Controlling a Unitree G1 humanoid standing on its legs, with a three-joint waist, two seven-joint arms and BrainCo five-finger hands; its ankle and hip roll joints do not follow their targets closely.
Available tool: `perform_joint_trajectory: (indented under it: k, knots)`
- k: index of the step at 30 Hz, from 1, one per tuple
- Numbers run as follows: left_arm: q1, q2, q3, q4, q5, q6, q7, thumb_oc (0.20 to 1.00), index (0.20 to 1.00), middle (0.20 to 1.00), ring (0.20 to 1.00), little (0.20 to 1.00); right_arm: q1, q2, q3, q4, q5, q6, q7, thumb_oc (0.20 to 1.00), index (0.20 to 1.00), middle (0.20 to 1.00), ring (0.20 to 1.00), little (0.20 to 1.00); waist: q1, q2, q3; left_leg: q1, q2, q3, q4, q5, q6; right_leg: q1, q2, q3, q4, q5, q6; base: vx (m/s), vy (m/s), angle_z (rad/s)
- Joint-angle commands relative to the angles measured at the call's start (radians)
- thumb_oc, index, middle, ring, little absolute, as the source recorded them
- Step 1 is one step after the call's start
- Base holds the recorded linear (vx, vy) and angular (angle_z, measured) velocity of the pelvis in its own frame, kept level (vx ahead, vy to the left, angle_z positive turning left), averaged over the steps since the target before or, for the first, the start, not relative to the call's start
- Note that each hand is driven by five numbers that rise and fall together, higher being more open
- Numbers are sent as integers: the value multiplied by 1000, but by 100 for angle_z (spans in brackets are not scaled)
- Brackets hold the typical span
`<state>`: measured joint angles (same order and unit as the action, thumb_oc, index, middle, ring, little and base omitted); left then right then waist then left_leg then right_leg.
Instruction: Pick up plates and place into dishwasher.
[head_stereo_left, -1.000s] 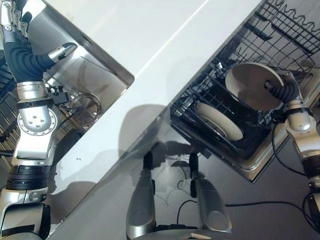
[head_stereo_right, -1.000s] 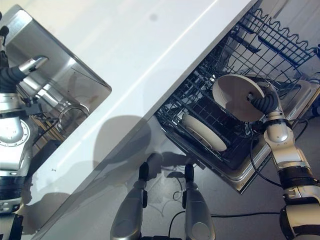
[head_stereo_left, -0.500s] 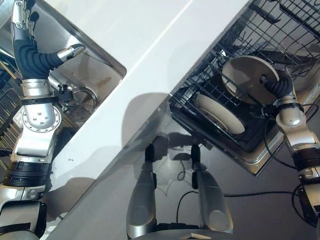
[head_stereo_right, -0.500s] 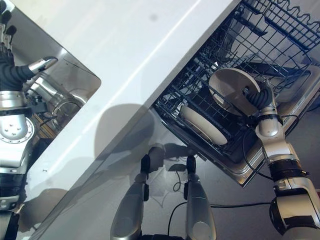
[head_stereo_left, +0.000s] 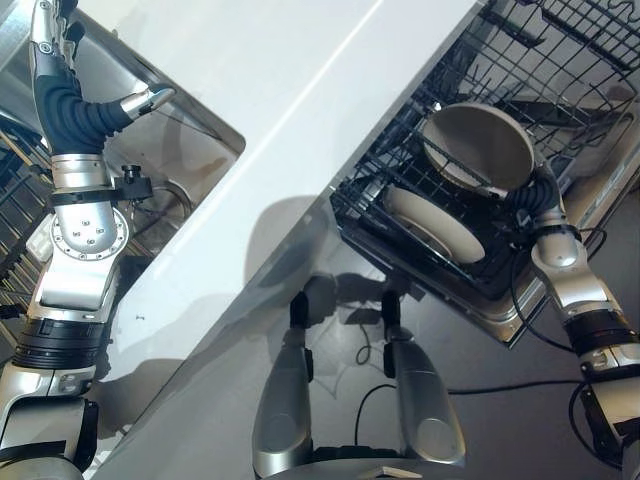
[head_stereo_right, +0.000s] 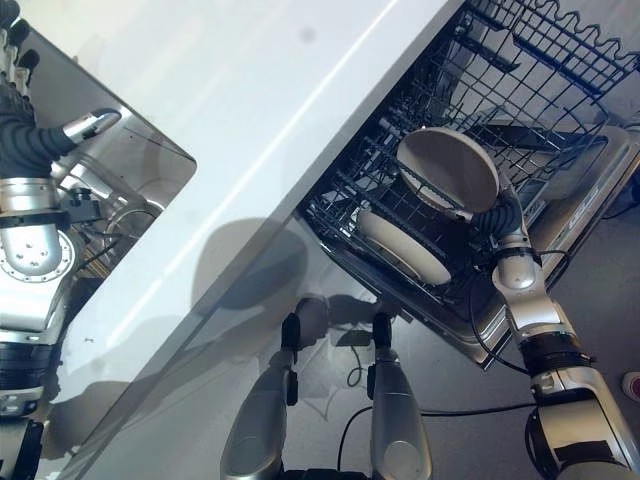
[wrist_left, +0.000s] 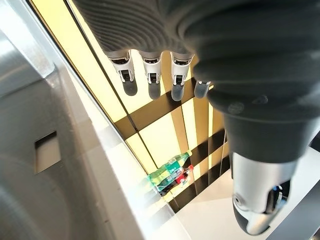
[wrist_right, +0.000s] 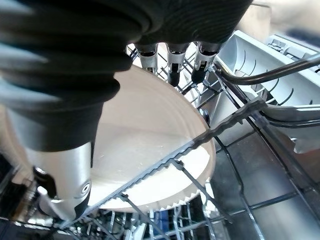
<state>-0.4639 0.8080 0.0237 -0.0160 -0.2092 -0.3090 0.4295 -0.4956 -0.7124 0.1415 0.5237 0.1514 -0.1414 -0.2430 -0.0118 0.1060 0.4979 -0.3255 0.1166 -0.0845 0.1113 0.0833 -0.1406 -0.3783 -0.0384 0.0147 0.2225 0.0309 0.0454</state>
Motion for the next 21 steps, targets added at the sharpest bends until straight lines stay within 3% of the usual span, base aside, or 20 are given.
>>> perform_joint_trajectory:
  k: [1,9,14,21]
  knots:
    - [-15,-35,52,-23,6,-31,-14,1000,1000,1000,1000,1000,23,13,-53,-88,20,-12,-35,1000,1000,1000,1000,1000,-29,-33,-54,-34,-3,16,51,-8,44,32,-26,-44,-38,6,2,0,0,0]
    - [25,-55,71,-18,2,-41,-29,1000,1000,1000,1000,1000,73,40,-143,-153,95,-55,-99,1000,1000,1000,1000,1000,-45,-34,-70,-19,-1,22,69,-22,46,49,-25,-33,-35,2,0,0,6,0]
    - [102,-106,91,-34,34,-73,-9,1000,1000,1000,1000,1000,149,99,-228,-287,69,-59,-171,1000,1000,1000,1000,1000,-66,-17,-73,-9,-5,37,73,-32,52,44,-32,-14,-34,4,5,-16,110,-10]
    - [171,-161,105,-45,28,-103,10,1000,1000,1000,1000,1000,216,135,-287,-339,97,-88,-200,1000,1000,1000,1000,1000,-91,8,-85,17,-16,73,73,-43,54,43,-50,13,-42,12,11,-26,164,-18]
